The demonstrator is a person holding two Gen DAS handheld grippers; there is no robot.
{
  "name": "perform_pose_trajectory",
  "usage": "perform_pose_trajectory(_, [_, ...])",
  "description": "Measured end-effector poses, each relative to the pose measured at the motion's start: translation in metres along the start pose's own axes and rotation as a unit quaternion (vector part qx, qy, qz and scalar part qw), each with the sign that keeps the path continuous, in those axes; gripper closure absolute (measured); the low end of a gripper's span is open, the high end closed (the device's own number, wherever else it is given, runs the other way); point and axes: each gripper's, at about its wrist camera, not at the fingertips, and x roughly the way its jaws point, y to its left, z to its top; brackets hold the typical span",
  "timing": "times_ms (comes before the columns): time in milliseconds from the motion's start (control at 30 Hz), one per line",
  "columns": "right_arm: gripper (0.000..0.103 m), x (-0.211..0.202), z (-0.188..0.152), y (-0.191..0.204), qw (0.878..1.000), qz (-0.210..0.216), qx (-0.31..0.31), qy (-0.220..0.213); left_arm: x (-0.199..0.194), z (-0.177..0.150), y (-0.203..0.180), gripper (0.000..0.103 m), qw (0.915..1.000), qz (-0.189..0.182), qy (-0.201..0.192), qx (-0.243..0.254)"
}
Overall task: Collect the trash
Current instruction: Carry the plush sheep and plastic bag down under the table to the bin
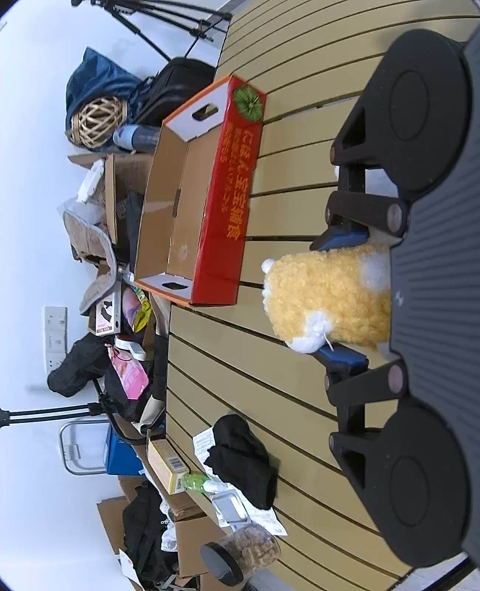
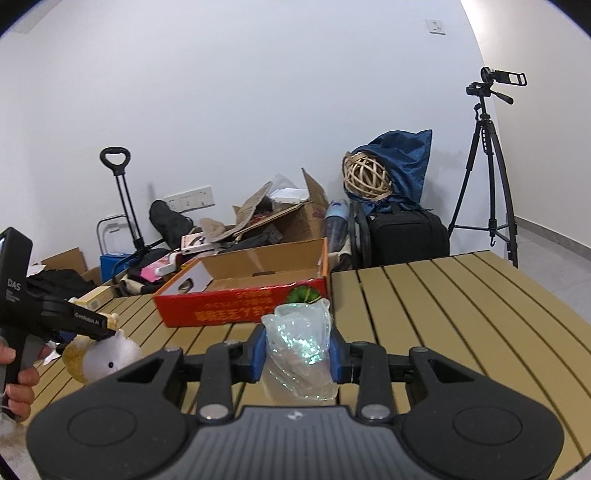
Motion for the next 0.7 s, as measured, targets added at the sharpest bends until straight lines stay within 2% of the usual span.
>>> perform_pose_trajectory(400, [0.071,-0.042,-0.016,0.034,1.0,0.019,0.006,0.002,-0.07,-0.043,0.005,0.051,0.9986,-0.033,-0.037,0.018])
perform_pose_trajectory(700, [0.071,-0.072,-0.041,0.054,1.0,0.024,0.005,0.012,-0.109,-0.086,0.015,0.051,0.9963,-0.063,-0.049,0.029])
